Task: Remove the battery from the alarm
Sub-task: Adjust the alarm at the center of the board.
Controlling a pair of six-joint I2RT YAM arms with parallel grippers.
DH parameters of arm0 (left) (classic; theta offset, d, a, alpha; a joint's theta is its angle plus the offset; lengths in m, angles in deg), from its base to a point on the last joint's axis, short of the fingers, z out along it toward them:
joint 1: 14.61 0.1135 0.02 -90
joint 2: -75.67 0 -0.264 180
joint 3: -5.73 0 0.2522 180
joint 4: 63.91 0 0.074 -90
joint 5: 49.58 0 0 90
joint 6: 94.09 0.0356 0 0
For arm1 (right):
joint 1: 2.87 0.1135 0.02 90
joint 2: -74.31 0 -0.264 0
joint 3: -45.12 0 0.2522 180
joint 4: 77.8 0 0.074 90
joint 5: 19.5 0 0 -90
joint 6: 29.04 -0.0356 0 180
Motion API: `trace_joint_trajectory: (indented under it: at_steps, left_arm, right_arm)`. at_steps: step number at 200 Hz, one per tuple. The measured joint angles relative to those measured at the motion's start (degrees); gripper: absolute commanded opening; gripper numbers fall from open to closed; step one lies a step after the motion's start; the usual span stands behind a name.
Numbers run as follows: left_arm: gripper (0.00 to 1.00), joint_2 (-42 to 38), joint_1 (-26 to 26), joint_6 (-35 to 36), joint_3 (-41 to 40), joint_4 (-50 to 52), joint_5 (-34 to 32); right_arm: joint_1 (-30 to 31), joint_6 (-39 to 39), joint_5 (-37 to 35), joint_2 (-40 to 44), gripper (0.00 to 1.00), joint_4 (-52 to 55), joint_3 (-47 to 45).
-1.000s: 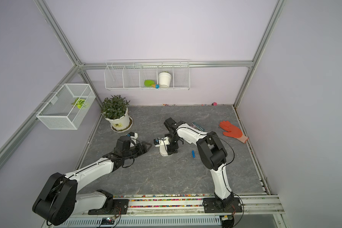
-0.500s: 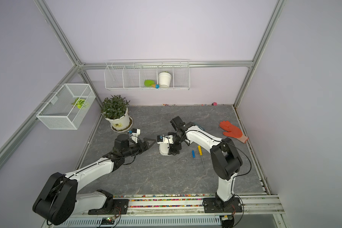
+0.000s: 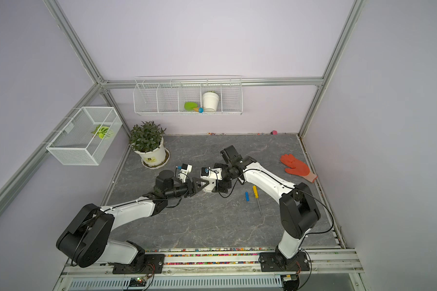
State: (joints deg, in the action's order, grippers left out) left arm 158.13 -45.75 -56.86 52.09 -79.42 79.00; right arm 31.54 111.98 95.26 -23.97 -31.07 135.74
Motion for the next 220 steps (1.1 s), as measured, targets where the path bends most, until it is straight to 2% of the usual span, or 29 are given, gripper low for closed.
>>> trace_joint_trajectory:
  at_steps: [39, 46, 55, 83, 108, 143, 172, 197, 220]
  left_arm:
    - [0.42, 1.1, 0.1, -0.6, 1.3, 0.0, 0.7]
    - [0.42, 1.1, 0.1, -1.0, 1.6, 0.2, 0.7]
    - [0.41, 1.1, 0.1, -1.0, 1.9, 0.4, 0.4]
    - [0.4, 0.4, -0.1, 0.4, 2.5, 2.7, -0.3]
    - [0.39, -3.0, -0.4, 3.7, 2.9, 8.6, -3.3]
    - [0.35, -9.6, -0.3, 11.3, 7.1, 21.2, -12.2]
    - [0.34, -13.0, -2.0, 19.8, 12.4, 31.9, -21.1]
    - [0.33, -11.9, -9.6, 27.1, 19.1, 42.8, -34.4]
    - [0.33, -6.8, -17.4, 31.5, 25.4, 51.9, -47.4]
  right_arm:
    - [0.0, -0.6, -1.0, 2.4, 0.87, -1.5, -1.4]
    - [-0.1, -0.7, -1.3, 2.6, 0.9, -1.9, -1.6]
    - [0.0, -0.7, -1.6, 2.8, 0.99, -2.4, -1.7]
    - [-0.1, -1.1, -2.1, 3.5, 0.99, -2.9, -2.7]
    - [-0.6, -2.1, -2.1, 5.9, 0.99, -3.5, -5.3]
    - [-3.5, -5.6, -3.1, 15.0, 0.99, -4.9, -12.3]
    - [-4.4, -13.6, -6.6, 25.3, 0.99, -9.6, -19.2]
    - [-4.5, -22.1, -13.1, 33.7, 0.99, -13.0, -22.6]
    - [-5.0, -29.5, -20.4, 41.2, 0.99, -14.8, -24.2]
